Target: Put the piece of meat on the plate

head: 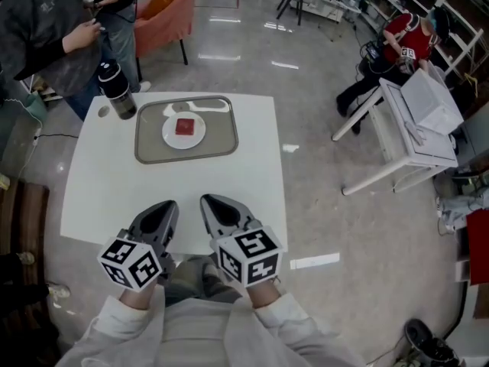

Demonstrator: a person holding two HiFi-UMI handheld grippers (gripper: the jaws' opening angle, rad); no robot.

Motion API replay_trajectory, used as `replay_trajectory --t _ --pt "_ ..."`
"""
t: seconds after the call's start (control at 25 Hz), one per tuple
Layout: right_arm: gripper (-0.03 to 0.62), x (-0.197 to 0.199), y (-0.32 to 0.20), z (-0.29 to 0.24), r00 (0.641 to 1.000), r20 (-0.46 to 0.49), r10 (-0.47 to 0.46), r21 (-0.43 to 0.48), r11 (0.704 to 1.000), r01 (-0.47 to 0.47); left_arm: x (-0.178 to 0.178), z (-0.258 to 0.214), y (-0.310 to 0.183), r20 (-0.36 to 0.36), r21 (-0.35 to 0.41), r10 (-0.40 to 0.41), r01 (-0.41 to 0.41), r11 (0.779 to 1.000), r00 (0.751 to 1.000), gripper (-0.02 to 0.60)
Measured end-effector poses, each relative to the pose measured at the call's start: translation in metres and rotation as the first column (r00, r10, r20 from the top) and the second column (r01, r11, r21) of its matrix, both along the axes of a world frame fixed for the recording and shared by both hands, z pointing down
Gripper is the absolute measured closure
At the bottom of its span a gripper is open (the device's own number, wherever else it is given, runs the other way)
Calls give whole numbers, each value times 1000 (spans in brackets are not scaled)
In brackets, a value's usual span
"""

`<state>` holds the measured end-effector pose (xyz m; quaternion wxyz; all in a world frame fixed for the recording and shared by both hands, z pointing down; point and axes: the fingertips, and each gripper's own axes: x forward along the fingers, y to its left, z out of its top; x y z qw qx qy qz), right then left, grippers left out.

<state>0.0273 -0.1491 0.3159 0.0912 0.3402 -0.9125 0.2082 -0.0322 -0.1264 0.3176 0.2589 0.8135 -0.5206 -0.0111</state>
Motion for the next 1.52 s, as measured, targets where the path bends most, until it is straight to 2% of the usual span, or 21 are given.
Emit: replay_trajectory --t 0.28,0.68,0.88,1.52 --pt "577 -7 33 -1 1000 6 -7 -17 1000 7 5 2 24 -7 -34 36 -36 999 999 569" --pt "579 -15 49 -5 1000 7 22 0 1000 -22 -2 -4 38 1 -22 98 -98 995 995 569" --pt "579 -27 60 -4 1000 -9 20 10 1000 -20 -9 -2 48 -13 -21 108 -108 994 994 569" --pt "579 -29 72 -5 998 -43 42 17 999 -42 -11 -2 62 -15 -23 145 -146 989 989 569"
